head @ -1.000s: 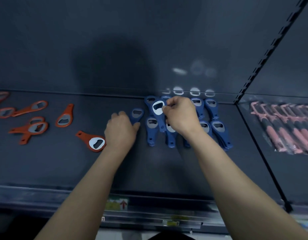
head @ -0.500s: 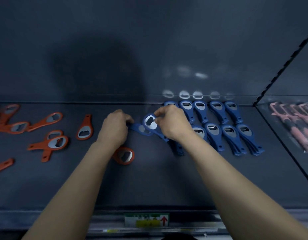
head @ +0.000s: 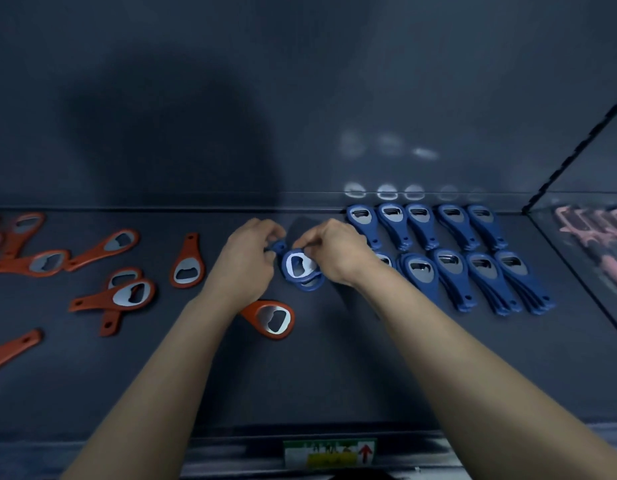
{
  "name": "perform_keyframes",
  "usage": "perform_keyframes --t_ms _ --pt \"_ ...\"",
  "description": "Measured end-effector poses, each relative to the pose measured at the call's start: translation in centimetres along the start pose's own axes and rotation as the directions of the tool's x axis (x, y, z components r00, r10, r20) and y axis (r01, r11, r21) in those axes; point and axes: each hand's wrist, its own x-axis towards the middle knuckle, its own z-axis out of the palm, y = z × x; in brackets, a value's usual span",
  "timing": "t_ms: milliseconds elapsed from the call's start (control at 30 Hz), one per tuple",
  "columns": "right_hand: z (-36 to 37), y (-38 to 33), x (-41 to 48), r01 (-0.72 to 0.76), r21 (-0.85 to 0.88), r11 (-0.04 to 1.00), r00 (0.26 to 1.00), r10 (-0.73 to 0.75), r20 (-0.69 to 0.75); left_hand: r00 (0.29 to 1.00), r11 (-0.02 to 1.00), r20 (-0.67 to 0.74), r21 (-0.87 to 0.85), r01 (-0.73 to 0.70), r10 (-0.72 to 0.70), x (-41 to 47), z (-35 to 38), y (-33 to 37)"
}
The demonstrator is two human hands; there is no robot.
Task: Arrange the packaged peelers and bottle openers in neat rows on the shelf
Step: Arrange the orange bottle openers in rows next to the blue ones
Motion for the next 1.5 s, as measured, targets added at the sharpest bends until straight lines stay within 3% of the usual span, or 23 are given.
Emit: perform_keyframes --t_ms 267,467,600,833,1000,1167,1400,1500 --pt "-0.5 -0.4 0.5 0.021 -0.050 0.999 1.000 -0.020 0.005 0.987 0.996 0.158 -0.082 0.037 -0.024 -1.3 0.0 0.6" --pt "-0.2 -0.1 0.3 0.055 -0.033 0.998 0.997 -0.056 -0.058 0.985 0.997 0.163 -0.040 0.069 -0.061 -1.8 0.6 0.9" --pt "-0.2 0.0 0.4 0.081 0.073 0.994 0.994 -0.075 -0.073 0.981 0.997 0.181 -0.008 0.075 -0.072 -1.7 0.6 1.1" --pt "-1.0 0.9 -0.3 0.041 0.108 0.993 0.960 -0.009 -0.279 0.987 0.983 0.072 0.123 0.135 -0.145 -2.4 0.9 2.1" --pt "-0.5 1.0 -1.3 -0.005 0.076 0.997 0.974 0.023 -0.227 0.975 0.984 0.193 0.160 0.076 -0.107 -2.5 1.3 2.4" --pt "0.6 0.2 -2.5 -0.012 -0.019 1.000 0.974 0.007 -0.226 0.968 0.983 0.225 0.172 0.068 -0.107 -2.0 1.0 2.4" --pt "1.5 0.2 -3.2 0.004 -0.044 0.999 0.989 -0.010 -0.150 0.961 0.955 0.127 0.200 0.217 -0.245 -2.5 1.3 2.0" --pt "1.6 0.1 -3.2 0.000 0.001 1.000 0.991 0.000 -0.137 0.954 0.955 0.153 0.189 0.229 -0.259 -2.5 0.9 2.0"
